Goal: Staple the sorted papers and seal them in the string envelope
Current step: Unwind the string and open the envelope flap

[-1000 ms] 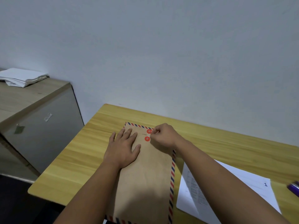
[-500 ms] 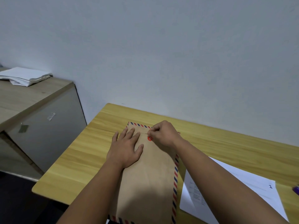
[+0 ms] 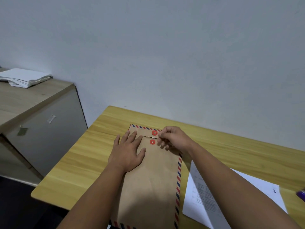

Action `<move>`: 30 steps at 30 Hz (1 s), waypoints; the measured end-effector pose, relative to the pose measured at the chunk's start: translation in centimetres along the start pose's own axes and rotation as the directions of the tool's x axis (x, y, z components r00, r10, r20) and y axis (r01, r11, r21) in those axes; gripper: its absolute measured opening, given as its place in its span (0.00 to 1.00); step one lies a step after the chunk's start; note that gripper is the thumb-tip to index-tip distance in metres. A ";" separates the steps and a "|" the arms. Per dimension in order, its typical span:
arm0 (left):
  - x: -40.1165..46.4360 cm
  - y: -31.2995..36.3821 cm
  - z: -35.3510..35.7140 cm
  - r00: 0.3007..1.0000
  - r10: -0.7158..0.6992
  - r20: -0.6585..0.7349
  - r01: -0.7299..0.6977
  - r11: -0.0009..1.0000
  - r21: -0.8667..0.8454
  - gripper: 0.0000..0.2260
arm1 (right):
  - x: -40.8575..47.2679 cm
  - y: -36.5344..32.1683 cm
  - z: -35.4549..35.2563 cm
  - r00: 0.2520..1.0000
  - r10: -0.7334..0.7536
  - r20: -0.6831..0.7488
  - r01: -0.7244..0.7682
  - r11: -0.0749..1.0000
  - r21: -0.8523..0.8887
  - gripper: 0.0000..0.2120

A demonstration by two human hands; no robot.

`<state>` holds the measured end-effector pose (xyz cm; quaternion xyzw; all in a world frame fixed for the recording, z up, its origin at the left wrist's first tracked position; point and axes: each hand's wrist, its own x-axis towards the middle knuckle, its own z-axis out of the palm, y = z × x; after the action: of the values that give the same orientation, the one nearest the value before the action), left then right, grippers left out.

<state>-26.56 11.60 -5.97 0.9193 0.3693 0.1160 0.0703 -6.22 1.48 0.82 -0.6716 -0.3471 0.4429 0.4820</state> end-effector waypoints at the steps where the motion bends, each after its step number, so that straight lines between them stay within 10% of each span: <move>1: 0.0 0.0 0.1 1.000 0.000 -0.003 0.000 1.000 -0.003 0.31 | 0.5 0.0 -0.3 0.999 -0.011 -0.038 0.008 0.997 -0.077 0.05; 6: 0.1 0.0 -0.1 1.000 -0.002 0.017 0.002 1.000 0.009 0.31 | 3.4 -0.7 -1.0 0.986 -0.161 -0.051 0.078 0.702 -0.708 0.02; 12: 0.1 0.1 -0.3 1.000 -0.006 0.028 0.006 1.000 0.008 0.30 | 5.1 -2.4 -0.8 0.965 -0.228 -0.128 0.016 0.543 -0.840 0.08; 23: 0.0 0.1 -0.4 1.000 -0.001 0.027 0.001 1.000 0.000 0.31 | 7.7 -2.1 1.9 0.919 -0.268 -0.289 -0.016 0.707 -0.707 0.09; 27: -0.1 0.2 -0.3 1.000 -0.001 0.029 0.001 1.000 -0.002 0.31 | 7.1 -2.1 1.0 0.928 -0.103 -0.358 0.025 0.976 -0.215 0.05; 30: 0.0 0.2 -0.3 1.000 0.000 0.031 0.000 1.000 -0.001 0.31 | 6.1 -2.4 0.6 0.973 0.067 -0.221 -0.028 0.984 0.174 0.02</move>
<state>-26.51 11.44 -5.59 0.9210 0.3681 0.1016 0.0764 -4.67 7.88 1.46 -0.6822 -0.2350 0.4031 0.5629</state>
